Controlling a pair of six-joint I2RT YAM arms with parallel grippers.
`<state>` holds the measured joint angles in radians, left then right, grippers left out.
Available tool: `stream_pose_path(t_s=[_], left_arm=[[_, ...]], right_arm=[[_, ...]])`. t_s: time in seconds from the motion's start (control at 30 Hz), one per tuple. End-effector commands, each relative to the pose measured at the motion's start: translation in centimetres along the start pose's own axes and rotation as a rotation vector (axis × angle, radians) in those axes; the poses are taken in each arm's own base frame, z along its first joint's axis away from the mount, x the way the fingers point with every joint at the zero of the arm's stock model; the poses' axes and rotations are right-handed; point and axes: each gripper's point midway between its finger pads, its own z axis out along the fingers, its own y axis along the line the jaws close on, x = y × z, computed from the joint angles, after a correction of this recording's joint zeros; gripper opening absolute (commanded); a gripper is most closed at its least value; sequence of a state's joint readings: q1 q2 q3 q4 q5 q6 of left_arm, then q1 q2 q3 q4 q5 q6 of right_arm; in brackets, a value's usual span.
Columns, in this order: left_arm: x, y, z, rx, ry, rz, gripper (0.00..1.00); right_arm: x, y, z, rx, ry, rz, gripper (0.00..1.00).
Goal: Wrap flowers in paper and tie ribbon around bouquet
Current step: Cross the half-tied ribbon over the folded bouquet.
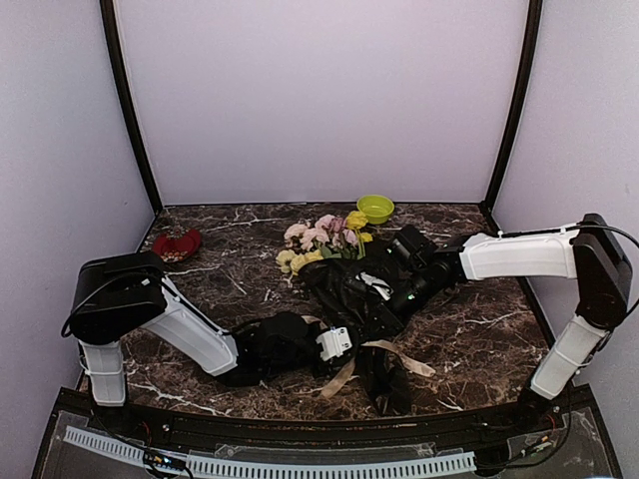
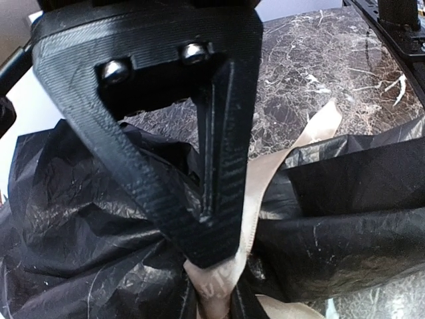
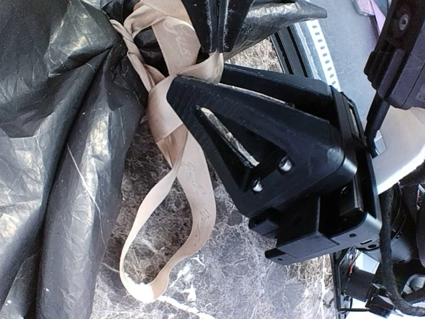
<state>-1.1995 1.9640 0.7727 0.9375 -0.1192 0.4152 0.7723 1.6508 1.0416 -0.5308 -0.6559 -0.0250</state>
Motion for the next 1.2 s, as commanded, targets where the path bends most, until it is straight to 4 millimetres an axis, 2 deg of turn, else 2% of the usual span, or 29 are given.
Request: stream_pose_path(t_s=[0.0,0.2,0.33,0.43,0.53,0.57,0.63,0.7,0.8,0.93,1.0,1.17], left_arm=[[-1.2,1.3,0.2,-0.058,-0.038,-0.009,0.11],[-1.0,3.1,0.0,-0.163,-0.032,-0.027,0.00],[-0.6,3.6,0.3,-0.199,-0.020,-0.023,0.00],[-0.5,3.6,0.4,-0.203,-0.018,-0.021,0.00],[-0.4,3.7,0.3,-0.212,-0.021,-0.022,0.00],[-0.4,3.7,0.2,-0.216,-0.021,-0.023,0.00],[-0.3,3.7,0.3,-0.216,-0.018,-0.023,0.00],[-0.2,3.6,0.4,-0.214,-0.017,-0.020,0.00],[-0.2,3.7,0.4,-0.214,-0.019,-0.026,0.00],[0.0,3.4,0.4,-0.202,-0.015,-0.026,0.00],[0.0,3.4,0.3,-0.203,-0.015,-0.027,0.00],[0.1,3.3,0.2,-0.201,-0.018,-0.028,0.00]], right_arm=[[-0.4,0.9,-0.3,-0.024,-0.024,-0.024,0.01],[-0.4,1.1,-0.3,-0.033,-0.021,-0.020,0.01],[-0.3,1.3,-0.3,-0.045,-0.020,-0.018,0.03],[-0.3,1.2,-0.6,-0.030,-0.021,-0.022,0.14],[-1.2,0.7,-1.6,-0.013,-0.061,-0.011,0.30],[-1.9,0.8,-2.5,0.003,-0.092,-0.021,0.34],[-2.8,0.3,-3.1,0.038,-0.114,-0.021,0.37],[-3.3,-0.2,-3.2,0.065,-0.120,-0.013,0.36],[-3.1,-2.0,-2.0,0.101,-0.074,0.038,0.30],[-3.3,-3.2,-1.5,0.134,-0.061,0.067,0.24],[-4.3,-3.6,-1.8,0.162,-0.073,0.061,0.21],[-3.7,-4.9,-1.2,0.201,-0.039,0.076,0.19]])
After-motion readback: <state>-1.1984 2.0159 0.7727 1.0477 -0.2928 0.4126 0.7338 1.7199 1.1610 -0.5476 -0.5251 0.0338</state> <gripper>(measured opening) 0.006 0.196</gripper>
